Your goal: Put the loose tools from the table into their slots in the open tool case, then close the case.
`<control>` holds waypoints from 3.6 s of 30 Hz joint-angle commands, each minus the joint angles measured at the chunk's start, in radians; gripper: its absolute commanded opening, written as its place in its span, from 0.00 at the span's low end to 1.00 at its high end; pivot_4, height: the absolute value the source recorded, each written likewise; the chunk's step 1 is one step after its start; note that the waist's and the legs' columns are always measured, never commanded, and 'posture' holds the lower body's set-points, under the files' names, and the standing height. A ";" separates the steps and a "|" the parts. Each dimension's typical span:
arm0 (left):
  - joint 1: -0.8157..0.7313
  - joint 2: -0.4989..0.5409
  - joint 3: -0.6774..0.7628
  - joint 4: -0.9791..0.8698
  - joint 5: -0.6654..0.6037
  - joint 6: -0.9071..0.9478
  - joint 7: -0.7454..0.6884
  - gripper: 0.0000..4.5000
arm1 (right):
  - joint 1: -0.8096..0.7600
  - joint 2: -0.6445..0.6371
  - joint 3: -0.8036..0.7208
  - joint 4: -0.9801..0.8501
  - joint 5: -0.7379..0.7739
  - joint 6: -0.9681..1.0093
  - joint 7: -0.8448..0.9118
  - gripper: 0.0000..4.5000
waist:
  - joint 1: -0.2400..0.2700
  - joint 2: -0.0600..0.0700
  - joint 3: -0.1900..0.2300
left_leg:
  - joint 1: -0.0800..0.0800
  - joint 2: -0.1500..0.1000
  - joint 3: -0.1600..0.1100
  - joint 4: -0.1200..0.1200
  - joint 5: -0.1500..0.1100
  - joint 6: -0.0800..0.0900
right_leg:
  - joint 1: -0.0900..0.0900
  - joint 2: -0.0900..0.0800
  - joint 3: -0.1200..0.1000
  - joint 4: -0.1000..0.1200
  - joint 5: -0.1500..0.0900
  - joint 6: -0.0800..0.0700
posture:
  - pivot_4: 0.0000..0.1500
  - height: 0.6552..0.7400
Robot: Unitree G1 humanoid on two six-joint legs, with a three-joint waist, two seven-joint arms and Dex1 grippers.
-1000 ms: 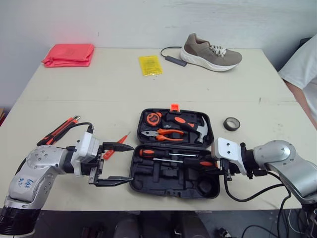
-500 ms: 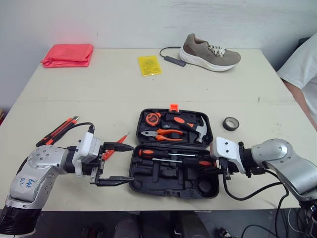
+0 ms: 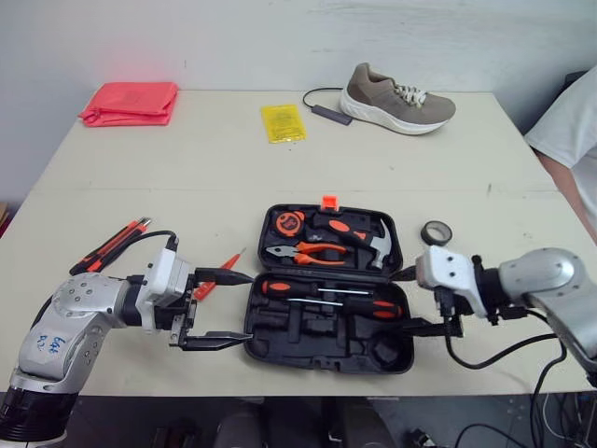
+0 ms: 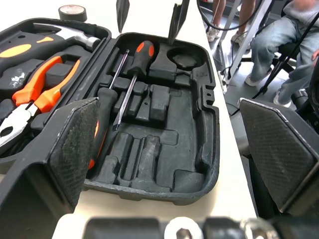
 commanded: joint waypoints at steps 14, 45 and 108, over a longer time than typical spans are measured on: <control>-0.036 -0.022 -0.026 0.011 0.031 -0.042 -0.012 1.00 | 0.102 0.346 0.028 0.119 -0.044 -0.342 -0.076 0.01 | 0.001 -0.001 -0.001 | 0.000 -0.002 0.001 0.001 0.000 0.000 | 0.000 0.001 0.000 0.002 0.000 0.000 | 1.00 1.00; -0.034 -0.036 -0.020 0.042 0.076 -0.065 0.023 1.00 | 0.064 0.404 0.187 0.173 -0.216 -0.345 -0.148 0.01 | -0.002 -0.010 -0.010 | 0.010 0.006 0.002 0.000 -0.002 -0.007 | 0.006 0.002 0.001 0.004 -0.004 -0.007 | 1.00 1.00; 0.159 -0.013 0.131 -0.079 0.182 0.318 0.626 1.00 | 0.505 0.427 -0.410 -0.011 0.202 -0.729 -0.132 0.99 | 0.004 -0.003 -0.004 | 0.011 0.008 0.002 -0.004 -0.003 -0.012 | 0.003 0.003 0.003 0.007 -0.005 -0.011 | 1.00 1.00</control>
